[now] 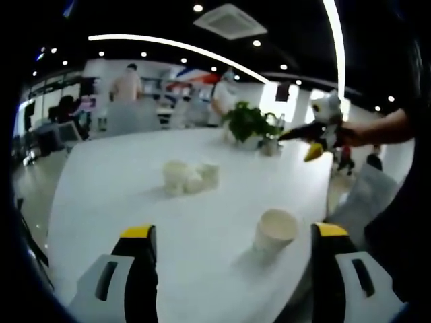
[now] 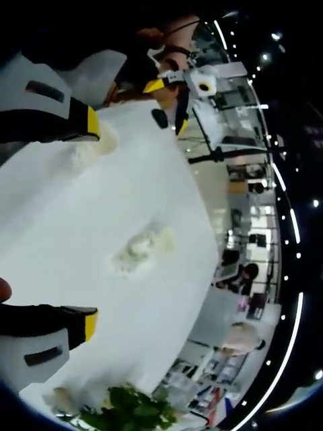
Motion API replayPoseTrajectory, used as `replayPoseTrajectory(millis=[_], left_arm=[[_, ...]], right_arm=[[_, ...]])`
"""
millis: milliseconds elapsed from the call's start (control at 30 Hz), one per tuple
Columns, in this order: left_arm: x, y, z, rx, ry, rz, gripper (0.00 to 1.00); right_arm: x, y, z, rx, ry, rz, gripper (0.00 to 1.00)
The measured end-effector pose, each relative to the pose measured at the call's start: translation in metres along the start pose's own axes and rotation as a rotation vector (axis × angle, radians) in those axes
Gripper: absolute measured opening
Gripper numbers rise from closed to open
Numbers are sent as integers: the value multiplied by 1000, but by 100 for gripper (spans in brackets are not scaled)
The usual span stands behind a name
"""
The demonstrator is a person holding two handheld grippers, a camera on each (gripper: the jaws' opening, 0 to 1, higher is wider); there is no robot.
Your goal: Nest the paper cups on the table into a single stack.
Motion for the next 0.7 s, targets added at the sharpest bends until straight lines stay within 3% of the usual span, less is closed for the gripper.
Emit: replayPoseTrajectory(millis=[700], left_arm=[[-2,2,5,10,-5,3,92]], right_arm=[[24,25,-13,31,-47,-1,99]])
Point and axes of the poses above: the point that each gripper's makers call its tool centre point, and the gripper's own axes: y roughly forward along the fingers, z roughly to its left, x roughly out of its top, the point moved 2 cm from there along -y, roughly backward along the fingers, and after that the axes turned 11 degrees about -x, right-handed, at the moved point
